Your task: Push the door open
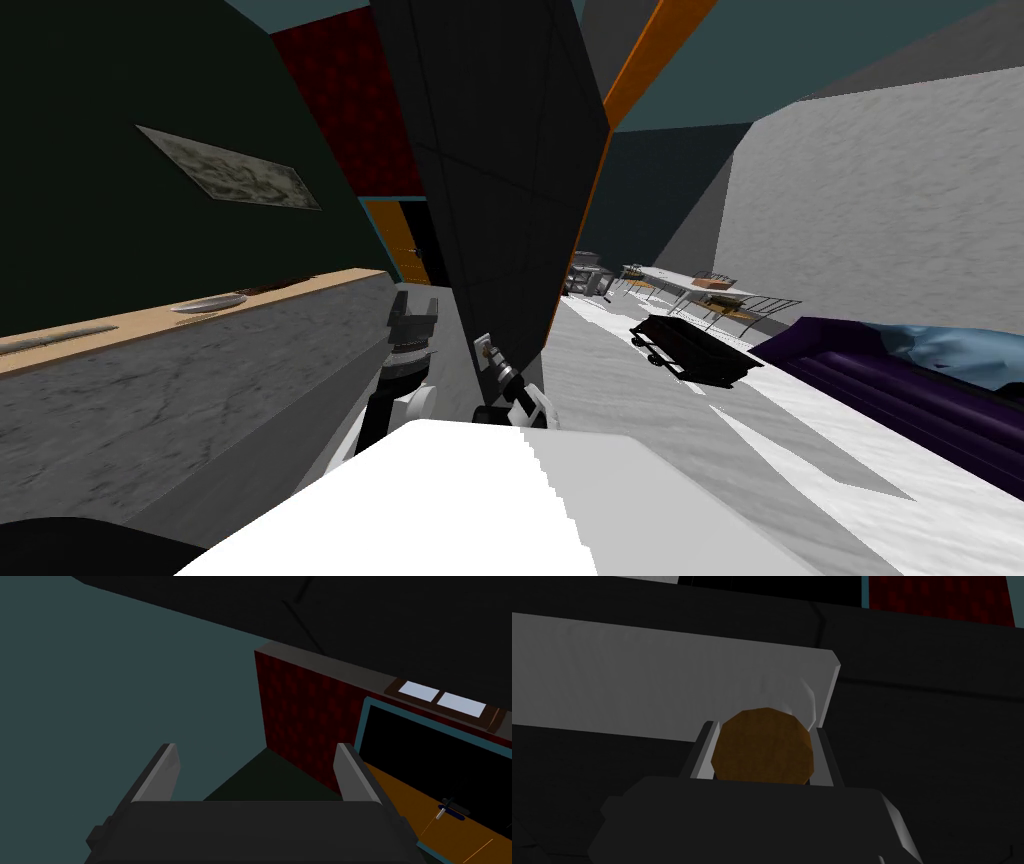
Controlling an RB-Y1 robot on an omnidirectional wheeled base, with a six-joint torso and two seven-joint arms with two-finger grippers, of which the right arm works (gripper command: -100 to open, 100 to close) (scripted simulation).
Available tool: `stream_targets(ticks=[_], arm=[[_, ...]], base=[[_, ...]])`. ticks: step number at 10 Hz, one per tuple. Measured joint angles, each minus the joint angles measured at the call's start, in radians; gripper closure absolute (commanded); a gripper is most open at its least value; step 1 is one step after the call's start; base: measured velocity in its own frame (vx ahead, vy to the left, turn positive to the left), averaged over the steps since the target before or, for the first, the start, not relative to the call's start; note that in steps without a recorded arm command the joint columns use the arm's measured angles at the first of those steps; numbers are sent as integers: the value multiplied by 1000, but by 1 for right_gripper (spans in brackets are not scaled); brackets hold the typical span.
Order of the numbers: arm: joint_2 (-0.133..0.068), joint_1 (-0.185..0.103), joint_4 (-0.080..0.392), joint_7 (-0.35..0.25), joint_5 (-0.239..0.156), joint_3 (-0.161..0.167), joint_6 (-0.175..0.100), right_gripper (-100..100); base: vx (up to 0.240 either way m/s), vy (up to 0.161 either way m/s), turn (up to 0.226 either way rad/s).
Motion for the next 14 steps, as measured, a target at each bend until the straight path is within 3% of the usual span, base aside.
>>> stream_targets(ticks=[9, 10, 13, 14], arm=[[57, 57, -20, 57, -1, 21, 10, 100], [58, 57, -21, 58, -2, 19, 10, 100], [21, 54, -30, 62, -8, 0, 0, 100], [15, 51, -32, 63, -10, -11, 8, 100]], base=[[36, 83, -94], [81, 91, -28], [123, 205, -122], [151, 208, -103]])
